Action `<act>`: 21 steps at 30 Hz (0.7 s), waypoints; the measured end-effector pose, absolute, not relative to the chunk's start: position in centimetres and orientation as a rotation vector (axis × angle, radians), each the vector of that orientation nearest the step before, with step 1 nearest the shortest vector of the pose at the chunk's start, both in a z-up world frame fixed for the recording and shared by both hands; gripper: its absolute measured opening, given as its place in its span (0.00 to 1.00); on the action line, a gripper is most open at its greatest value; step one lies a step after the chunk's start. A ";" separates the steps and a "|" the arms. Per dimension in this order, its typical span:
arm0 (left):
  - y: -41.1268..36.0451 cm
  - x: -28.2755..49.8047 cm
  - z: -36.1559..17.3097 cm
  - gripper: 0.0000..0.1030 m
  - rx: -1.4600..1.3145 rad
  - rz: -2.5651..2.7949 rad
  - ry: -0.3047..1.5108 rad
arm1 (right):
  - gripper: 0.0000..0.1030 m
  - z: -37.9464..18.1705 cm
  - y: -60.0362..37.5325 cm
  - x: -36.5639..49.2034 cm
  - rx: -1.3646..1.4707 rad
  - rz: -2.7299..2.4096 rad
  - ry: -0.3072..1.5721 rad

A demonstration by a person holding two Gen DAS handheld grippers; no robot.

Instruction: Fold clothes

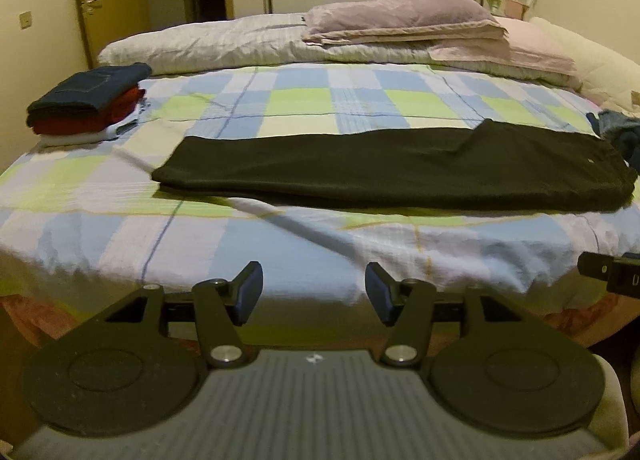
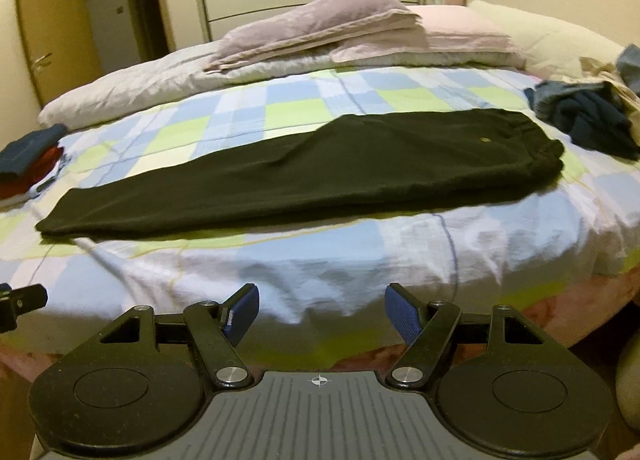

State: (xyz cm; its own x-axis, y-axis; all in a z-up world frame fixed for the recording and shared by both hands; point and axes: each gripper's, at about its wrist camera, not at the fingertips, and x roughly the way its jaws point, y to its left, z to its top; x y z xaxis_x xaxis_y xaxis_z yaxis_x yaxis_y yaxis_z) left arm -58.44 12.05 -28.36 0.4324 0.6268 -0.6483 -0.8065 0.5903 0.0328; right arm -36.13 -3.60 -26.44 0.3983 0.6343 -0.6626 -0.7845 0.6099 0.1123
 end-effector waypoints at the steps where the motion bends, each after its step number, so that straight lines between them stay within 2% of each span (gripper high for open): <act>1: 12.1 -58.7 -28.2 0.51 -0.303 0.915 0.664 | 0.71 -26.4 -3.5 -36.3 -0.235 0.916 0.726; 11: 12.3 -60.0 -27.3 0.51 -0.346 0.914 0.632 | 0.71 -25.4 -3.4 -36.9 -0.234 0.948 0.704; 17: 15.3 -62.5 -27.2 0.51 -0.540 0.894 0.511 | 0.71 -25.5 -2.7 -35.9 -0.220 0.941 0.720; 21: 18.4 -63.9 -28.0 0.43 -0.682 0.902 0.423 | 0.71 -26.4 -1.6 -34.0 -0.214 0.936 0.758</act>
